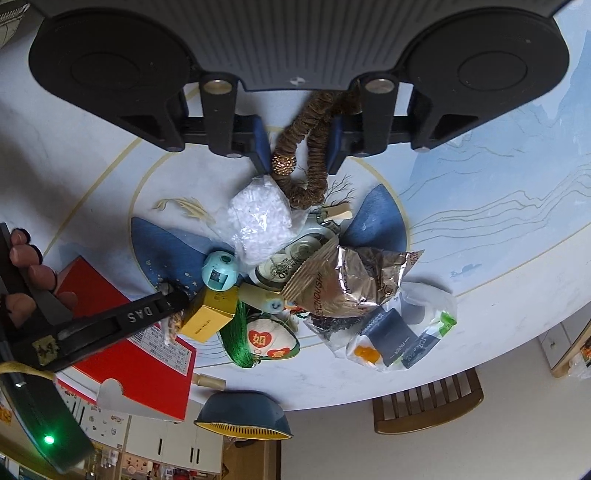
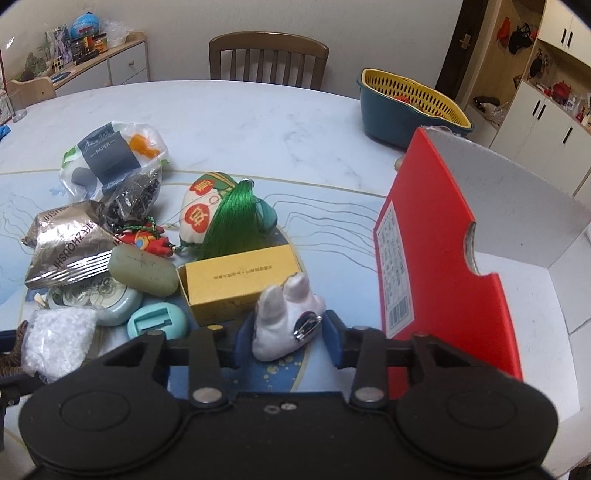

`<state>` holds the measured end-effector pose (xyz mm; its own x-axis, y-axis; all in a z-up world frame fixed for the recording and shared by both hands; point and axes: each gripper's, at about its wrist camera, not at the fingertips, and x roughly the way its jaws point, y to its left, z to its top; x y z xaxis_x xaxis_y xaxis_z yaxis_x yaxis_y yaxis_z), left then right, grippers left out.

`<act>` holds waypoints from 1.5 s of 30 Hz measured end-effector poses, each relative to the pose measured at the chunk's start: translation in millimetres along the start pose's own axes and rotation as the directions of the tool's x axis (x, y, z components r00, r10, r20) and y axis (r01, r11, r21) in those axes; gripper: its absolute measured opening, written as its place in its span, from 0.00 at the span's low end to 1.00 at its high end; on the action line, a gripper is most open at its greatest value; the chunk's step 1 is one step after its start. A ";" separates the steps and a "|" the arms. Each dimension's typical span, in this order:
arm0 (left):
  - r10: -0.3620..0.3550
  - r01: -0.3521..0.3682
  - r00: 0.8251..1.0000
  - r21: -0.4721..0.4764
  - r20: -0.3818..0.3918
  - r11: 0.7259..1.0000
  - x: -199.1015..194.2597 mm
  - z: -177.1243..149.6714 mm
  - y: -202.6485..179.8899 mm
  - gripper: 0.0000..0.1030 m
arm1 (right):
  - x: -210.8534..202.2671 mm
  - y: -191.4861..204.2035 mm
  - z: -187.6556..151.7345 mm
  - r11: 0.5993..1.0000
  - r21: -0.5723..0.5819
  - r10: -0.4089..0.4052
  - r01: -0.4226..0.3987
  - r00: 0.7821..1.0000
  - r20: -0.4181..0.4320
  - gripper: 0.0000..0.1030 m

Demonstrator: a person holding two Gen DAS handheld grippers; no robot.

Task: Organize objects
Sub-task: 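Close the left tool on the bracelet while the right tool grasps the white figurine, then carry the bracelet and figurine with both tools over the red-and-white box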

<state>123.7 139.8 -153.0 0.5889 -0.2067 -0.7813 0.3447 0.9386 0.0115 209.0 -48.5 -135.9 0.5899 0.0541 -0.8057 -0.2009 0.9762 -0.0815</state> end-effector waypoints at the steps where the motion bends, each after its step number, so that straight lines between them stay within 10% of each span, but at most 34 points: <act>1: 0.001 -0.001 1.000 -0.002 -0.001 1.000 -0.3 0.0 0.3 0.23 | -1.0 -0.5 -0.8 1.000 0.008 0.004 -0.004 1.000 -0.002 0.36; 25: -0.095 0.098 0.995 -0.108 0.039 0.989 -52.4 40.7 9.8 0.20 | -96.9 -22.7 -15.6 0.988 0.126 0.083 -0.085 0.996 0.020 0.34; 45: -0.121 0.128 0.985 -0.050 0.121 0.991 -59.4 137.3 -109.2 0.20 | -154.8 -146.0 1.5 0.984 0.123 0.114 -0.127 0.988 0.106 0.34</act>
<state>151.5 11.7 -22.1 0.6268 -0.3510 -0.6957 0.3806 0.9169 -0.1197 148.2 -199.1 1.6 0.6425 0.1874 -0.7430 -0.1765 0.9798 0.0945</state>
